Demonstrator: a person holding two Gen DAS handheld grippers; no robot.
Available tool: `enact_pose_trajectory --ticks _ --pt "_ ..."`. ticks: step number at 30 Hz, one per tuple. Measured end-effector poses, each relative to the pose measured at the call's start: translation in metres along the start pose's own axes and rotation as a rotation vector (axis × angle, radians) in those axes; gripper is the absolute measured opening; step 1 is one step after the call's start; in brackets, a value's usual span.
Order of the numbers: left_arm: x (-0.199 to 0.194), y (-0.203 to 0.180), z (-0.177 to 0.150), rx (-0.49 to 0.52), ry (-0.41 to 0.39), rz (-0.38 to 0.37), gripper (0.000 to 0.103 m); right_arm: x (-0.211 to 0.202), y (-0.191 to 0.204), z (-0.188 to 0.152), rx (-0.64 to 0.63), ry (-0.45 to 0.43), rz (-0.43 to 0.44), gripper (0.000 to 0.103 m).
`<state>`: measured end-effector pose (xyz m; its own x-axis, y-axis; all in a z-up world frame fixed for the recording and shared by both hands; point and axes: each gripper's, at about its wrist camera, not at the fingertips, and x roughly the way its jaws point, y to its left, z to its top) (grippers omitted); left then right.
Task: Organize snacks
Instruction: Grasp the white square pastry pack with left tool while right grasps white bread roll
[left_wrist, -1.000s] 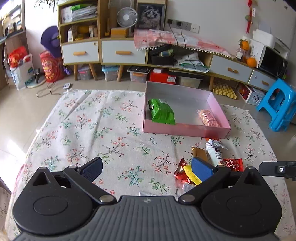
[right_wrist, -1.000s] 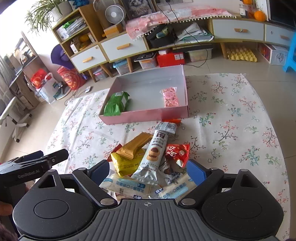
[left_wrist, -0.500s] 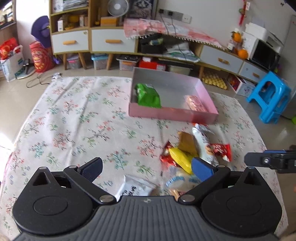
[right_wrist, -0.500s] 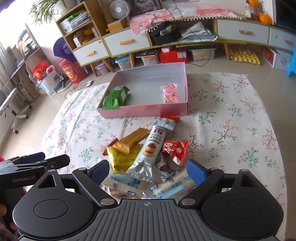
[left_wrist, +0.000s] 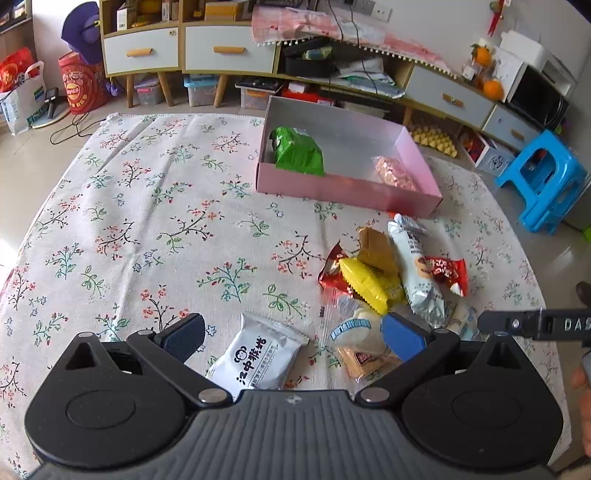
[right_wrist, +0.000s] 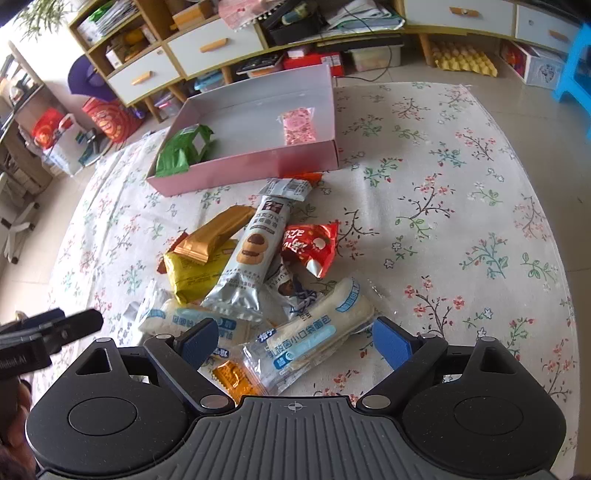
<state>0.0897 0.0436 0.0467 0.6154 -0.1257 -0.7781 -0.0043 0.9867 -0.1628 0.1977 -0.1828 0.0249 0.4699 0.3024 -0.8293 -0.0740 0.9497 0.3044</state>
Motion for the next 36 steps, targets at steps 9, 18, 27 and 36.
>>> enact_pose_trajectory --ticks 9,18,27,36 --pt "0.003 0.003 -0.002 -0.011 0.021 -0.002 0.102 0.006 0.0 0.0 0.003 0.009 -0.023 0.092" --pt "0.015 0.016 -0.01 -0.031 0.076 0.006 0.101 0.001 -0.008 0.003 0.051 -0.037 -0.019 0.092" --pt "0.047 0.014 -0.025 0.062 0.172 0.096 0.091 0.014 -0.005 0.006 0.087 -0.021 -0.029 0.09" --pt "0.059 0.006 -0.034 0.138 0.204 0.124 0.071 0.035 -0.042 -0.004 0.346 0.083 0.041 0.077"
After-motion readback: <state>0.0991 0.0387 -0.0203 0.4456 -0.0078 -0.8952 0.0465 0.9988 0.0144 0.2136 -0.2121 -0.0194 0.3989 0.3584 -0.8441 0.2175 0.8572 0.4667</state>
